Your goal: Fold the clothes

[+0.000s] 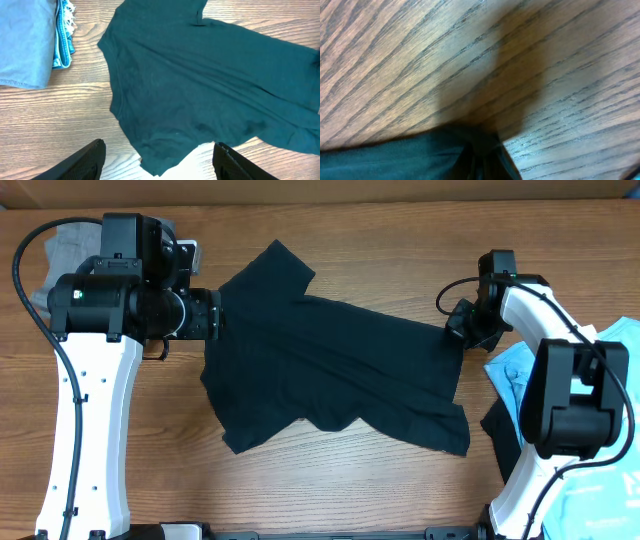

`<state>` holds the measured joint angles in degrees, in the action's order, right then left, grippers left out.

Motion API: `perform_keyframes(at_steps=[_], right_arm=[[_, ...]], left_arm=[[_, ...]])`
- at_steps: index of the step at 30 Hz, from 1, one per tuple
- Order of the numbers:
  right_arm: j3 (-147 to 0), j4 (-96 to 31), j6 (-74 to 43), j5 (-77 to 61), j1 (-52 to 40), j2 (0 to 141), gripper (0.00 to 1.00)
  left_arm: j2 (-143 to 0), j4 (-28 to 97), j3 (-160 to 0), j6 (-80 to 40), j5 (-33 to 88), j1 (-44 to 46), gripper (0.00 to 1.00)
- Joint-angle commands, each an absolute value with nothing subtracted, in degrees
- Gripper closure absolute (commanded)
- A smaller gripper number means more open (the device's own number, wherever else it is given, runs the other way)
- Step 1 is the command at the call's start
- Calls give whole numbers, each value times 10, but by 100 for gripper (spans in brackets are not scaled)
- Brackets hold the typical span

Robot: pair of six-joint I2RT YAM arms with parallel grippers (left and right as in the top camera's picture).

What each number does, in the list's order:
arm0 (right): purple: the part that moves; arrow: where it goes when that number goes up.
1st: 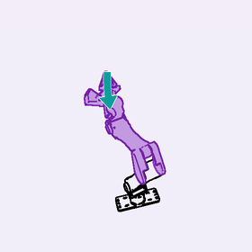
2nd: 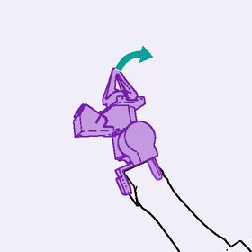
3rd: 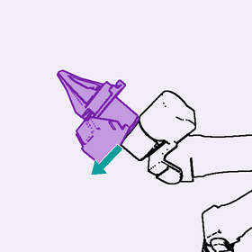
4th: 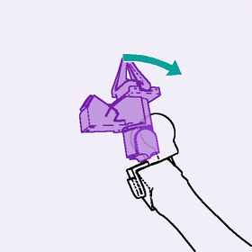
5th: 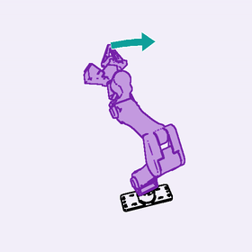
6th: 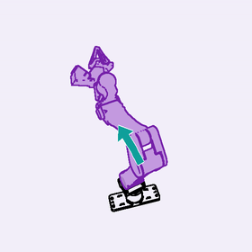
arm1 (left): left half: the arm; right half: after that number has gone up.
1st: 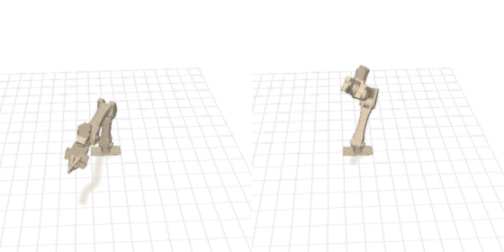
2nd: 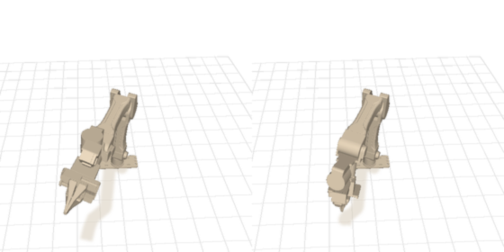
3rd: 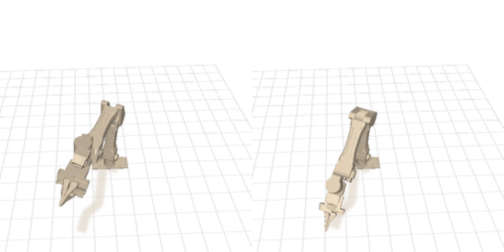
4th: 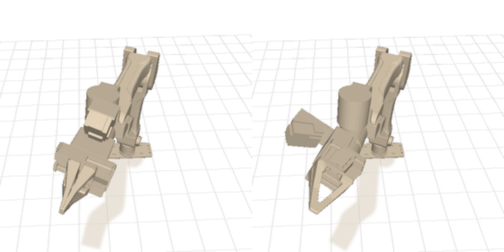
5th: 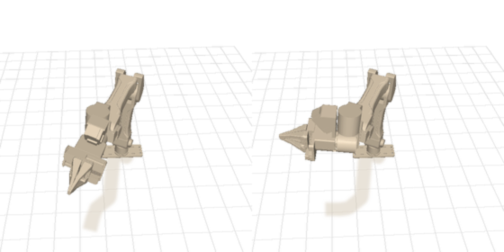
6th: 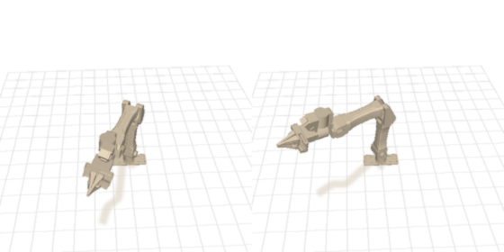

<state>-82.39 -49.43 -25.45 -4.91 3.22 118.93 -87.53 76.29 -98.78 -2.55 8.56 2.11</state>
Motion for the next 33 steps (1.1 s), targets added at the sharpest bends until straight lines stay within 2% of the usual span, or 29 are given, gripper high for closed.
perform_keyframes(at_steps=[1, 8, 11, 17, 19, 25, 27, 29, 31, 33], right_arm=[[-862, -495, -252, -55, 36, 1128, 96], [-909, -391, -253, -50, 39, 1093, 96], [-908, -332, -253, -1, 39, 1099, 96], [-908, -289, -253, 29, 48, 1091, 26], [-908, -304, -253, 22, 50, 1080, 20], [-908, -392, -250, -17, 51, 1015, 17], [-908, -429, -251, -35, 51, 997, 18], [-908, -486, -255, -50, 50, 984, 22], [-908, -541, -261, -57, 50, 983, 34], [-900, -594, -272, -55, 50, 988, 36]], left_arm=[[-872, 757, -995, -19, 86, 19, 27], [-872, 748, -995, -19, 86, 19, 21], [-873, 748, -995, -19, 86, 19, 21], [-873, 764, -995, -19, 86, 19, 18], [-873, 772, -995, -19, 86, 19, 18], [-873, 784, -995, -17, 86, 19, 17], [-875, 784, -994, -17, 86, 19, 24], [-880, 781, -992, -17, 86, 19, 29], [-888, 775, -987, -17, 86, 19, 30], [-900, 776, -984, -17, 86, 19, 27]])
